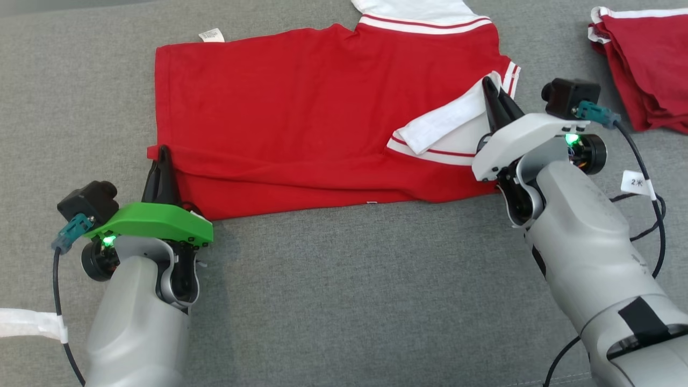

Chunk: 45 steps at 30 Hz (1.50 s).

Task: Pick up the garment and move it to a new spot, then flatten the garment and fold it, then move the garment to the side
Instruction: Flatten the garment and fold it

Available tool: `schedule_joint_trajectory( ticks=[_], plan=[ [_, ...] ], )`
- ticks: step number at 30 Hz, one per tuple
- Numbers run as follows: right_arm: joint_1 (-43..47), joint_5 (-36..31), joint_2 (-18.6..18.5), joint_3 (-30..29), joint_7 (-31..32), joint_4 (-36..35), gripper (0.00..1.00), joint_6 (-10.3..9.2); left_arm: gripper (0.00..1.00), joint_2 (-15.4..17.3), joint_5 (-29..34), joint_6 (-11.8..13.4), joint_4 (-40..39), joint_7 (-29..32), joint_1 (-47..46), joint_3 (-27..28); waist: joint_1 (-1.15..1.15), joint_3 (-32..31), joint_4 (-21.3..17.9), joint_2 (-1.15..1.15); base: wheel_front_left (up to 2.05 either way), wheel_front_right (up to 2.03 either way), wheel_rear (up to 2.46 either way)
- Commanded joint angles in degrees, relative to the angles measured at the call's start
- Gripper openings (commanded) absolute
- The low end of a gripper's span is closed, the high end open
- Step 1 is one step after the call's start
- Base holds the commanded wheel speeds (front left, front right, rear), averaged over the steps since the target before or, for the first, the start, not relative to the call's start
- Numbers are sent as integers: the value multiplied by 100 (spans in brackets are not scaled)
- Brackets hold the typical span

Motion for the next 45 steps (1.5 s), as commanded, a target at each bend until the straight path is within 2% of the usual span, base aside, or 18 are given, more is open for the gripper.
schedule_joint_trajectory(
  ticks=[1, 6, 13, 14, 15, 16, 17, 18, 29, 38, 45],
  plan=[
    [-138, 52, -23, 36, -57, 132, 0, -5, 0, 45, 14, -18, 34, -31, -134, -1, 0, 31, 34, 0, 0, 0, 0],
    [-456, 152, -23, 143, -94, 464, 0, -6, 0, 39, 44, -35, 86, -36, -220, -15, 0, 64, 71, 0, 0, 0, 0],
    [-656, -188, -23, -152, -97, 607, 0, -6, 0, 15, 77, -57, -36, -33, -184, -3, 0, 93, 118, 0, 0, 0, 0],
    [-661, -236, -21, -201, -97, 635, 30, -6, 0, 10, 70, -60, -46, -33, -167, -20, 0, 90, 131, 0, 0, 0, 0],
    [-658, -282, -22, -249, -96, 683, 73, -6, 0, 8, 78, -63, -69, -34, -154, -29, 0, 86, 138, 0, 0, 0, 0],
    [-654, -317, -22, -278, -96, 694, 100, -6, 15, 6, 100, -64, -104, -34, -126, -35, 0, 77, 146, 0, 0, 0, 0],
    [-646, -335, -22, -300, -97, 683, 100, -6, 51, 3, 122, -64, -132, -34, -90, -44, 0, 67, 149, 0, 0, 0, 0],
    [-624, -363, -22, -327, -98, 638, 100, -6, 100, 2, 154, -59, -190, -33, -41, -45, 0, 53, 146, 0, 0, 0, 0],
    [-27, -942, -24, -570, -98, -356, 100, -6, 100, 165, 141, -33, -715, 27, 894, -5, 0, -265, -11, 0, 0, 0, 0],
    [925, -1597, -22, -841, -98, -890, 100, -6, 100, 190, -206, 130, -1028, 912, 1605, -3, 0, -666, -158, 0, 0, 0, 0],
    [1421, -1621, -21, -780, -5, -1362, 100, -6, 100, 247, -600, 279, -1118, 1554, 1720, 163, 0, -654, -422, 0, 0, 0, 0]
  ],
)
